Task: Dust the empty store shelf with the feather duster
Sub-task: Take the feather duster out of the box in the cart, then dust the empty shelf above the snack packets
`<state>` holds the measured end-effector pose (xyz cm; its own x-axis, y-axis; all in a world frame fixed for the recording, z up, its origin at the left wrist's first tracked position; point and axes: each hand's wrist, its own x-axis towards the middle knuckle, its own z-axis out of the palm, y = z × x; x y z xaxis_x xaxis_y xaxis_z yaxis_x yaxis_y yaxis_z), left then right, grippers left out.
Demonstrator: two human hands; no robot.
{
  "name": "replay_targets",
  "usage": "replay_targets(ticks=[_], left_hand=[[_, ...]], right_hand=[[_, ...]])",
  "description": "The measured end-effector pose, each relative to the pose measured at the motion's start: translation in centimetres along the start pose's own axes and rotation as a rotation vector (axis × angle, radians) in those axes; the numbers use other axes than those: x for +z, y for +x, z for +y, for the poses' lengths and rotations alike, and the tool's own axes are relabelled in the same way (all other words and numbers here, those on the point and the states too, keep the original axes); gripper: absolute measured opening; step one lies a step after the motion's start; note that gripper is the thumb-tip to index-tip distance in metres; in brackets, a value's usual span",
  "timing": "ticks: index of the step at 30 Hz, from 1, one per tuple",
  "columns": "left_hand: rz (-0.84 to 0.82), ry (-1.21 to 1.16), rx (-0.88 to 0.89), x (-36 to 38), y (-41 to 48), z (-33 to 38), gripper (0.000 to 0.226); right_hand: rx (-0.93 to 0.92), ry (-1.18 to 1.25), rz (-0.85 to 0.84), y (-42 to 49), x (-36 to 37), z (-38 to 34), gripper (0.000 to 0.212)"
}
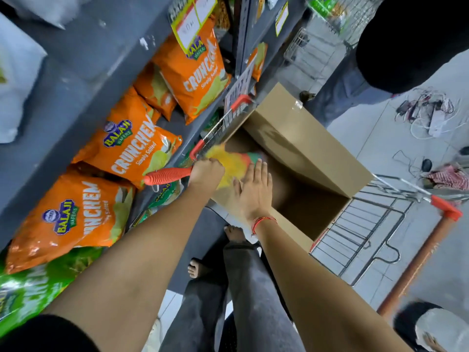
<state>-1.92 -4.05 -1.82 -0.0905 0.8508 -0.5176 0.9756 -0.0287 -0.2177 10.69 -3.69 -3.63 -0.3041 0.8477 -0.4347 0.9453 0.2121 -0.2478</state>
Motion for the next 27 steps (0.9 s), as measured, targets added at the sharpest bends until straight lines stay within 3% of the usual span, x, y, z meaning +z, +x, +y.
replay_targets(ticks=[8, 10, 12, 15, 21, 27], left_hand=[[0.088, 0.026, 0.09, -8.8, -8.8, -2.8, 0.034], [0.126, -0.024, 0.028, -11.1, -10.9, -3.6, 0.034], [-0.001, -0.098, 0.019, -13.2, -12.5, -5.0, 0.022], [0.1, -0.231, 0.011, -16.1, -13.9, -6.4, 0.026], [0.353, -0.224, -0.074, -24.4, -17.8, -10.3, 0.026], [0.683, -0.288, -0.226, -32.5, -22.7, -14.8, 0.024]], right_hand=[[-0.039, 0.113, 0.133, -3.2, -7.2, -1.4, 0.065], [-0.052, 0.158, 0.177, -3.5, -9.5, -1.7, 0.065], [-0.078, 0.182, 0.225, -3.8, -11.9, -2.1, 0.062], [-0.098, 0.205, 0.302, -3.4, -15.7, -3.0, 0.06], [-0.182, 0.337, 0.522, -1.8, -24.3, -5.9, 0.068], [-0.326, 0.422, 0.837, -1.4, -35.6, -10.0, 0.066]])
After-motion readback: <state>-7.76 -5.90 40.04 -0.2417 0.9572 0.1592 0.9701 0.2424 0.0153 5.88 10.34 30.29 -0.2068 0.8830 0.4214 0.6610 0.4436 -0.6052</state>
